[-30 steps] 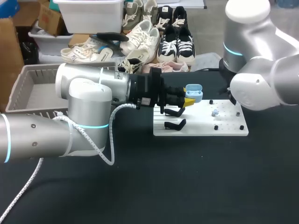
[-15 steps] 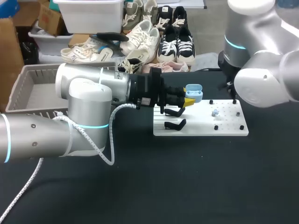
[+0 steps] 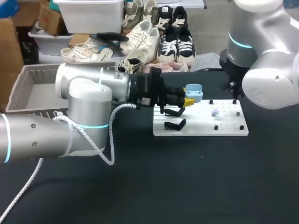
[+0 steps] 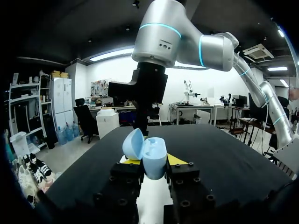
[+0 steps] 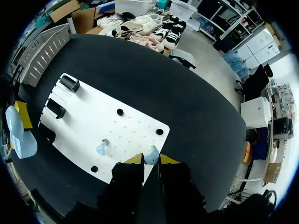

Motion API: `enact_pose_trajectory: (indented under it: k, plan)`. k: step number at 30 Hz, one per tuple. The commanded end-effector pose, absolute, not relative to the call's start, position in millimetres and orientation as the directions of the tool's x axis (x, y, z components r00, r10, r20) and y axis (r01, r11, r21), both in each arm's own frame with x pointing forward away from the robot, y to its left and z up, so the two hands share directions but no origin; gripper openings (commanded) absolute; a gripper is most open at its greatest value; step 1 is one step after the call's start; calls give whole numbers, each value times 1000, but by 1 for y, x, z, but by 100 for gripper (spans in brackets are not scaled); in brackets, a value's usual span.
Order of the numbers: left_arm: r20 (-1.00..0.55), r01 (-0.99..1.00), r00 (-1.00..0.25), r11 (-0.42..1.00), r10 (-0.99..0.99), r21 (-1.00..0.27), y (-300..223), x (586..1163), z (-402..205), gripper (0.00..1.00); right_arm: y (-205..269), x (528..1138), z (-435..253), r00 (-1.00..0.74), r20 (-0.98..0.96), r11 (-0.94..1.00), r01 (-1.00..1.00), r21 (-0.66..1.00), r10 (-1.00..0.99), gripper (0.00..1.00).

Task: Pick up each earbud case from the left stands, insert the matching earbuds, close the lid, and place the case in the box.

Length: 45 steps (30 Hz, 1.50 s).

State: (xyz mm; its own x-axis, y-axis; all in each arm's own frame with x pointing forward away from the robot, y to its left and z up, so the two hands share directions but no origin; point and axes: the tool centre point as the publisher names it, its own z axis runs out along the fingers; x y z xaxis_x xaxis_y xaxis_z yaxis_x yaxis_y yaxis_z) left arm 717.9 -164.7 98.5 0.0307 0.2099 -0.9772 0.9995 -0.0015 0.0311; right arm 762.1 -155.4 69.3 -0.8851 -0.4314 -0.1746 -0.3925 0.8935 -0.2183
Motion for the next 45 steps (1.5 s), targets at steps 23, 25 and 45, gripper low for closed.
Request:
enact_pose_trajectory:
  k: [23, 25, 45]
  plan:
    - [-977, 999, 31, 4, 209, 33, -165, 716, 98, 0, -177, 715, 129, -943, -138, 925, 327, -195, 304, 0]
    - [-977, 999, 31, 4, 209, 33, -165, 716, 98, 0, -173, 707, 136, -924, -137, 905, 378, -194, 357, 0]
    - [-977, 999, 31, 4, 209, 33, -165, 716, 98, 0, -71, 682, 198, -873, -152, 883, 469, 2, 464, 0]
